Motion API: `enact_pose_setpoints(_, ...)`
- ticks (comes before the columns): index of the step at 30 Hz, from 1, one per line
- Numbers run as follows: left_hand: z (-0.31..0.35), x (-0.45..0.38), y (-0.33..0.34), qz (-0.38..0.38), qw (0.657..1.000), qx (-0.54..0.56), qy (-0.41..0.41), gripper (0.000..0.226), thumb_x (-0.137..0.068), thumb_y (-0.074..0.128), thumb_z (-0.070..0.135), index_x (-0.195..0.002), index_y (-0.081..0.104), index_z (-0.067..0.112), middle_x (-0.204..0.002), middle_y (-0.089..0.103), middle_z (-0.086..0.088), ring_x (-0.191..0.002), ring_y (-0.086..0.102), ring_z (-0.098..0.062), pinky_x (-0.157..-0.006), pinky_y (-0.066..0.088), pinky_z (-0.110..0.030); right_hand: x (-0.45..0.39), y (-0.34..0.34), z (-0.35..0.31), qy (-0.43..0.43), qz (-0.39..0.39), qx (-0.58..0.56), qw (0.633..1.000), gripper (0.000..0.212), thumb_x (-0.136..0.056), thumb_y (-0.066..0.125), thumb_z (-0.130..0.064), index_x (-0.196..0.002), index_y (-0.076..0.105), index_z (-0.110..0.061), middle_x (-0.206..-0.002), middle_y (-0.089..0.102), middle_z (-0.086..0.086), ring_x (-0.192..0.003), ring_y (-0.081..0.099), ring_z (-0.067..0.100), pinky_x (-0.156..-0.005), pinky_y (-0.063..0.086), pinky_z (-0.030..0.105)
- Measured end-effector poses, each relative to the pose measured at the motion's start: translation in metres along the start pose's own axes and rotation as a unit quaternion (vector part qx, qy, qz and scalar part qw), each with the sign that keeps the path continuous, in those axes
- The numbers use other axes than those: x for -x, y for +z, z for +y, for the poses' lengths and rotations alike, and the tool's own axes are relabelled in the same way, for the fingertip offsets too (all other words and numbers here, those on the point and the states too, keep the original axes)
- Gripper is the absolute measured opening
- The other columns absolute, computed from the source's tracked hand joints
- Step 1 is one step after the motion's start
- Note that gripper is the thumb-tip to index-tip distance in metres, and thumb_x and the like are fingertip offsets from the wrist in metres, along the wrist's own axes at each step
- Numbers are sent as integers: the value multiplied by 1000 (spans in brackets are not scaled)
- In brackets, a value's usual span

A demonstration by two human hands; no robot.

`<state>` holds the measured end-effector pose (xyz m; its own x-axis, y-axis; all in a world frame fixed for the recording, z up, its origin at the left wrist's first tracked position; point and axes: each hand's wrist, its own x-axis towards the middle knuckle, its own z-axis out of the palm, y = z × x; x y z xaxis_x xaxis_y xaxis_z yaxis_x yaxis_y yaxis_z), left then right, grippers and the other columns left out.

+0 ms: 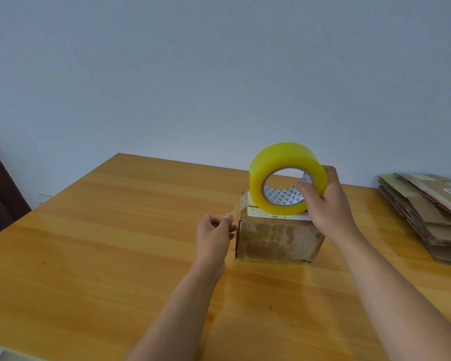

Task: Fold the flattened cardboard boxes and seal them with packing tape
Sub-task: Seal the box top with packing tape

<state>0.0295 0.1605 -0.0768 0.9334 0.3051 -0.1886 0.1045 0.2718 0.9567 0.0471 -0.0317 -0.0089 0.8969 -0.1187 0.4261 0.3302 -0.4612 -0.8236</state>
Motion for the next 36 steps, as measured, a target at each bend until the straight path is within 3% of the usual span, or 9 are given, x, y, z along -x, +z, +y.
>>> enact_pose_setpoints(6,-3,7,5,3,998,-63,-13,20,-99,58,30,-92,50,13,-103,65,-18,-86,56,-18,-68,42,-28,1,0,2,-6,5,-2,1000,17,-97,59,-21,-108,46,-24,-80,56,5,-70,52,21,-52,38,20)
enact_pose_setpoints(9,-6,6,5,-4,998,-51,-48,20,-98,61,31,-102,46,17,-100,54,-6,-84,49,-16,-67,39,-28,1,0,4,-11,4,3,1000,20,-97,60,-20,-109,46,-25,-79,56,6,-67,52,21,-49,37,17)
enact_pose_setpoints(13,-4,10,11,-20,994,23,-109,8,-103,47,17,-111,47,16,-92,56,-1,-77,49,-15,-61,36,-29,1,0,6,-14,0,12,1000,22,-96,60,-19,-110,45,-27,-76,53,1,-63,51,16,-52,38,22)
enact_pose_setpoints(19,-6,14,15,-9,989,42,-138,24,-98,38,4,-115,51,16,-91,58,-7,-77,49,-21,-60,40,-34,2,-1,6,-13,-7,6,1000,24,-95,61,-19,-112,45,-26,-76,54,2,-66,54,21,-58,42,33)
enact_pose_setpoints(22,-6,15,14,31,998,-22,-58,24,-103,33,6,-115,49,21,-93,54,-2,-80,49,-18,-65,37,-29,2,0,6,-15,-11,10,1000,26,-95,62,-20,-113,45,-27,-77,56,4,-71,57,29,-59,44,37)
enact_pose_setpoints(24,-9,20,11,72,990,-82,89,21,-108,34,22,-120,52,23,-111,56,6,-106,53,-13,-81,41,-27,1,0,6,-14,-13,13,1000,29,-94,64,-20,-114,44,-27,-80,56,5,-75,59,31,-61,46,39)
enact_pose_setpoints(27,-11,36,13,6,964,-133,231,49,-101,36,50,-141,48,26,-141,49,16,-133,41,0,-106,35,-22,1,0,6,-8,-13,14,1000,34,-92,66,-19,-115,42,-27,-83,56,1,-78,59,29,-61,44,32)
enact_pose_setpoints(30,-18,42,17,-86,955,-176,222,73,-92,41,64,-155,30,29,-154,38,18,-141,33,2,-114,33,-24,2,0,6,-6,-7,18,1000,36,-91,68,-19,-115,43,-27,-86,58,1,-81,61,26,-62,45,28)
enact_pose_setpoints(36,-29,35,21,-69,952,-222,199,91,-84,37,82,-157,20,30,-148,49,-5,-137,45,-19,-109,43,-44,1,-1,7,-5,-6,15,1000,36,-91,68,-18,-115,43,-27,-91,61,8,-81,62,28,-61,46,27)
